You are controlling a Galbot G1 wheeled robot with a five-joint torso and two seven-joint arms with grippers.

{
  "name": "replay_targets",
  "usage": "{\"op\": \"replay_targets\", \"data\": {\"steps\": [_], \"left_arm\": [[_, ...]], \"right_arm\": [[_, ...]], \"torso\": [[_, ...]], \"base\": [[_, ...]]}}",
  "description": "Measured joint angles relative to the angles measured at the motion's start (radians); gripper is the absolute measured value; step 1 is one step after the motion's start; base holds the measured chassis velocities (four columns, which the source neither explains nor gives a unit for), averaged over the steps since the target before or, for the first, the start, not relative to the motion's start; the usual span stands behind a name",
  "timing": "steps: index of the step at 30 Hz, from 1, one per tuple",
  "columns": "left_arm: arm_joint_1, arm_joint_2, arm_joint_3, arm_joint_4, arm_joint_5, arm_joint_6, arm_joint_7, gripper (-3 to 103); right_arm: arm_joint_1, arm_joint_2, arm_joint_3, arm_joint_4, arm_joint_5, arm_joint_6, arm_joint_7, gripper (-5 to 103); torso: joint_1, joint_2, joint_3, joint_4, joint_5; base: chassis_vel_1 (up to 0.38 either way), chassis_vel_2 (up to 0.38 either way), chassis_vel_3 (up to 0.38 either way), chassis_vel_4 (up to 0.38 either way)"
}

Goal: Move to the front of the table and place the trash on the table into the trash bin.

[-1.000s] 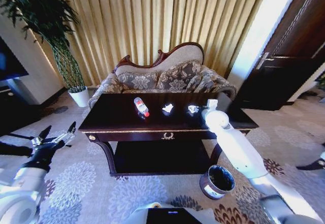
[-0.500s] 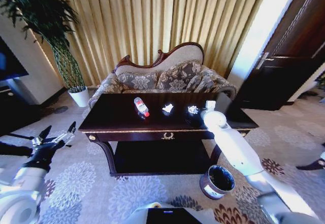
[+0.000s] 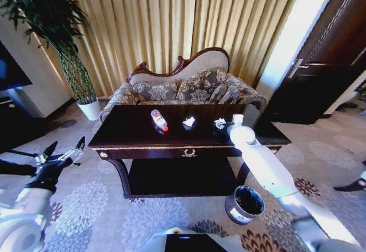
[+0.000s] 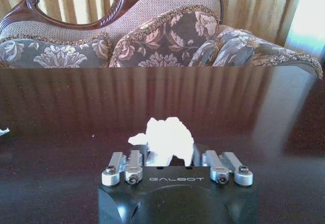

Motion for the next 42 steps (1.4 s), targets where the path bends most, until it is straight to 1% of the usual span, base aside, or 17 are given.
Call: {"op": "replay_targets", "data": {"steps": [3, 5, 6, 9, 11, 13, 14, 16, 18, 19, 20, 26, 29, 30, 34, 38, 42], "left_arm": [[0.000, -0.001, 0.000, 0.001, 0.000, -0.001, 0.001, 100], [0.000, -0.002, 0.000, 0.001, 0.000, -0.001, 0.001, 100], [0.000, -0.002, 0.000, 0.002, 0.000, -0.001, 0.001, 100], [0.000, -0.002, 0.002, 0.003, -0.001, -0.002, 0.002, 100], [0.000, -0.002, 0.002, 0.003, -0.001, -0.002, 0.002, 100], [-0.001, -0.002, 0.003, 0.003, -0.001, -0.002, 0.002, 100], [-0.001, -0.001, 0.003, 0.003, 0.000, -0.002, 0.002, 100], [-0.001, 0.000, 0.003, 0.003, -0.001, -0.002, 0.002, 100], [-0.001, 0.004, 0.002, 0.006, -0.001, -0.002, 0.002, 100], [0.003, 0.013, 0.000, 0.011, -0.001, -0.003, 0.002, 100], [0.003, 0.015, -0.001, 0.013, -0.001, -0.004, 0.002, 100], [-0.004, 0.016, -0.001, 0.019, -0.001, -0.004, 0.001, 100], [-0.010, 0.022, -0.001, 0.028, -0.001, -0.004, 0.000, 100], [-0.010, 0.022, -0.001, 0.028, -0.001, -0.004, 0.000, 100], [-0.013, 0.034, 0.000, 0.034, -0.010, -0.002, 0.000, 100], [-0.011, 0.045, 0.002, 0.035, -0.013, -0.001, 0.001, 100], [-0.002, 0.055, 0.002, 0.035, -0.016, -0.001, 0.002, 100]], "right_arm": [[0.000, -0.001, 0.003, 0.003, 0.000, 0.011, -0.001, 35], [0.000, -0.003, 0.004, 0.004, 0.001, 0.024, -0.002, 35], [0.000, -0.003, 0.004, 0.005, 0.003, 0.037, -0.003, 30], [-0.007, -0.005, 0.009, 0.025, 0.006, 0.106, -0.020, 14], [-0.012, -0.006, 0.012, 0.036, 0.005, 0.127, -0.023, 14], [-0.027, -0.009, 0.021, 0.063, -0.016, 0.168, -0.037, 3], [-0.043, -0.014, 0.031, 0.085, -0.039, 0.194, -0.054, 2], [-0.053, -0.017, 0.037, 0.097, -0.048, 0.207, -0.063, 1], [-0.107, -0.035, 0.068, 0.159, -0.069, 0.251, -0.102, 1], [-0.188, -0.057, 0.117, 0.250, -0.072, 0.299, -0.148, 1], [-0.228, -0.066, 0.141, 0.295, -0.073, 0.318, -0.166, 1], [-0.312, -0.071, 0.198, 0.380, -0.098, 0.346, -0.201, 1], [-0.409, -0.065, 0.251, 0.430, -0.150, 0.358, -0.227, 1], [-0.409, -0.065, 0.251, 0.430, -0.150, 0.358, -0.227, 1], [-0.554, -0.053, 0.316, 0.454, -0.220, 0.399, -0.266, 1], [-0.623, -0.051, 0.351, 0.455, -0.239, 0.435, -0.283, 1], [-0.647, -0.053, 0.365, 0.439, -0.246, 0.463, -0.292, 1]], "torso": [[0.000, 0.000, 0.000, 0.0000, 0.0000], [0.000, 0.000, 0.000, 0.0000, 0.0000], [0.000, 0.000, 0.000, 0.0000, 0.0000], [0.000, 0.000, 0.000, 0.0001, 0.0000], [0.000, 0.000, 0.000, 0.0001, 0.0000], [0.000, 0.000, 0.000, 0.0001, 0.0000], [0.000, 0.000, 0.000, 0.0001, 0.0000], [0.000, 0.000, 0.000, 0.0002, 0.0000], [0.000, 0.000, 0.000, 0.0001, 0.0000], [0.000, 0.000, 0.000, -0.0001, 0.0000], [0.000, 0.000, 0.000, -0.0002, 0.0000], [0.000, 0.000, 0.000, 0.0000, -0.0001], [0.000, 0.000, 0.000, 0.0003, 0.0000], [0.000, 0.000, 0.000, 0.0003, 0.0000], [0.000, 0.000, 0.000, -0.0002, 0.0001], [0.000, 0.000, 0.000, -0.0002, 0.0000], [0.000, 0.000, 0.000, 0.0002, 0.0001]], "base": [[0.000, 0.000, 0.000, 0.000], [0.000, 0.000, 0.000, 0.000], [0.000, 0.000, 0.000, 0.000], [0.000, 0.000, 0.000, 0.000], [0.000, 0.000, 0.000, 0.000], [0.000, 0.000, 0.000, 0.000], [0.000, 0.000, 0.000, 0.000], [0.000, 0.000, 0.000, 0.000], [0.000, 0.000, 0.000, 0.000], [0.000, 0.000, 0.000, 0.000], [0.000, 0.000, 0.000, 0.000], [0.000, 0.000, 0.000, 0.000], [0.000, 0.000, 0.000, 0.000], [0.000, 0.000, 0.000, 0.000], [0.000, 0.000, 0.000, 0.000], [0.000, 0.000, 0.000, 0.000], [0.000, 0.000, 0.000, 0.000]]}}
